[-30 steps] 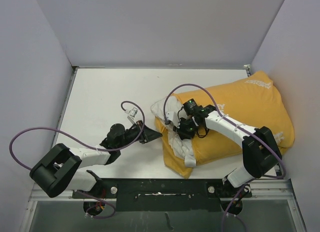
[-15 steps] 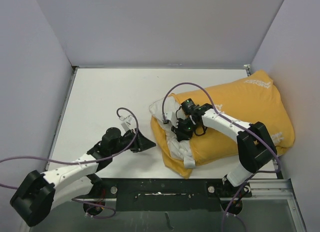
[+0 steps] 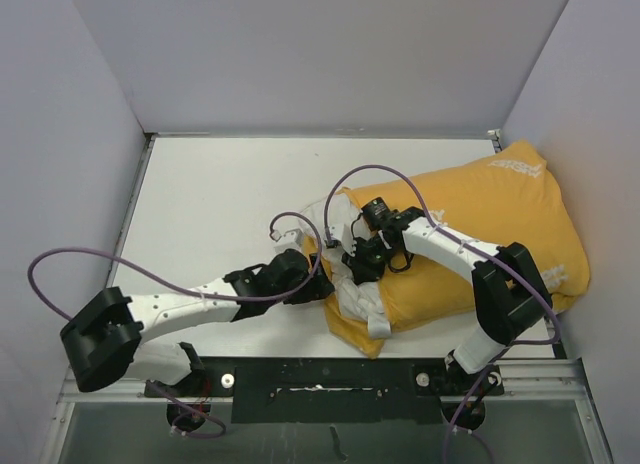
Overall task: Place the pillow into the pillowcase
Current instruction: Stuff the pillow into the pillowcase.
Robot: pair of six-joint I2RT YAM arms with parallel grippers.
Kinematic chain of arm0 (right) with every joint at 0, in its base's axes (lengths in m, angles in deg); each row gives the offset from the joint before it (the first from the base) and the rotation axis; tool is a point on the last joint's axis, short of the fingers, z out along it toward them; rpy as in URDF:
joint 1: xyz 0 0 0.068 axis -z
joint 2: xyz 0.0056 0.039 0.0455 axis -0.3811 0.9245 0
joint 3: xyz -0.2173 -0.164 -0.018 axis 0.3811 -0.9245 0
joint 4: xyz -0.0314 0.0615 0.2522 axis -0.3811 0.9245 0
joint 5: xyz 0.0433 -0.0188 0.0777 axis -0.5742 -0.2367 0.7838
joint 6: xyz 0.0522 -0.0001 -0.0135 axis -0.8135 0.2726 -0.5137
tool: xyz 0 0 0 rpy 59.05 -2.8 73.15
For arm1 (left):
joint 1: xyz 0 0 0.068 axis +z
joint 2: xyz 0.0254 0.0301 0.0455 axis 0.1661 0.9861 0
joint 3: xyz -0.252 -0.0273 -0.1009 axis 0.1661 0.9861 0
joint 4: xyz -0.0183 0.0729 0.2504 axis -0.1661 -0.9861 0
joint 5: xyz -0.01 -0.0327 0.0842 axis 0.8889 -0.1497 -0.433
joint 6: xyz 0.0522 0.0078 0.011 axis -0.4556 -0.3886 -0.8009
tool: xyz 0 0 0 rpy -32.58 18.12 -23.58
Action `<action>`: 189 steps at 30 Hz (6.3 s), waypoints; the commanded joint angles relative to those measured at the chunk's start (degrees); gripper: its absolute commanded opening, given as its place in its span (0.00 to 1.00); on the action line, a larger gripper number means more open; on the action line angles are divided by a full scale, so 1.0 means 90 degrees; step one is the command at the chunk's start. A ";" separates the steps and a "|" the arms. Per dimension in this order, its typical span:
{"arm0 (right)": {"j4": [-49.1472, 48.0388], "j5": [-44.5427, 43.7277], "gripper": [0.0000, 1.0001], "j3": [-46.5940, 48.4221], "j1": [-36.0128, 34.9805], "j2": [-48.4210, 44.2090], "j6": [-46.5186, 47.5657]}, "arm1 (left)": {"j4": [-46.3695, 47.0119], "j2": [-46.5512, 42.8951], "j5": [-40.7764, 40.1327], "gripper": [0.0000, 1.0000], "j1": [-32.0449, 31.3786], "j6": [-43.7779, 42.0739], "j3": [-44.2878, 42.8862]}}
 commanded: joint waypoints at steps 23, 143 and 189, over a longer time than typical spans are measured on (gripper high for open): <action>-0.0435 -0.1899 0.06 -0.0517 0.0467 0.0312 -0.0173 | 0.5526 -0.1052 0.3371 0.00 0.1813 0.0436 0.1977; -0.5633 0.3541 0.37 -0.1360 0.1149 -0.0089 -0.5499 | 0.0045 -0.0251 0.2916 0.69 0.1595 -0.6462 -0.2610; -0.4689 0.2829 0.87 -0.0910 0.2924 -0.0265 -0.5274 | -0.2121 0.1958 -0.0832 0.00 0.0726 -0.8401 -0.4625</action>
